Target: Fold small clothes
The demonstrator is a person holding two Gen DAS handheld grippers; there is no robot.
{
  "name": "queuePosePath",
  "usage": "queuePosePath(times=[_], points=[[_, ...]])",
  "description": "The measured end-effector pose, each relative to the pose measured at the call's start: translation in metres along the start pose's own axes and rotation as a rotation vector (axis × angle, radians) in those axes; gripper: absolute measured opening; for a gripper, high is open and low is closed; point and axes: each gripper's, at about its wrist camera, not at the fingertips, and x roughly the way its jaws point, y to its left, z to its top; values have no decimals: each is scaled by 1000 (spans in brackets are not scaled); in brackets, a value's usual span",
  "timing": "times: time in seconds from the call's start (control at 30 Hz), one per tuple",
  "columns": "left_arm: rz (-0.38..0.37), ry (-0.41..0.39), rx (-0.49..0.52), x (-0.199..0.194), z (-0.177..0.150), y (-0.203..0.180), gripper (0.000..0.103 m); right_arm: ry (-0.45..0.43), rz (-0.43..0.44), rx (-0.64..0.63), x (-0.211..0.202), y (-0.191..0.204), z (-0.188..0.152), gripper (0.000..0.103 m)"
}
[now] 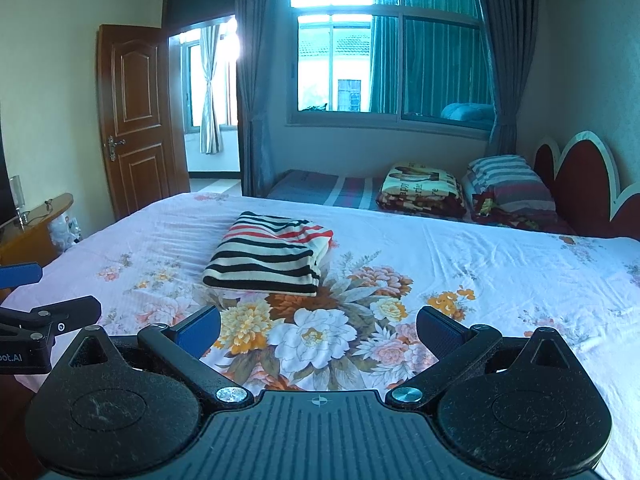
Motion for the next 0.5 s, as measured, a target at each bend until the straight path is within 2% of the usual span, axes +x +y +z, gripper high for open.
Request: queuePosePath(times=[0.2, 0.5], points=[[7, 8, -45, 0, 1, 6, 101, -3, 6, -9, -2, -1, 2, 103], [14, -1, -54, -1, 4, 7, 101, -7, 25, -13, 0, 2, 3, 103]])
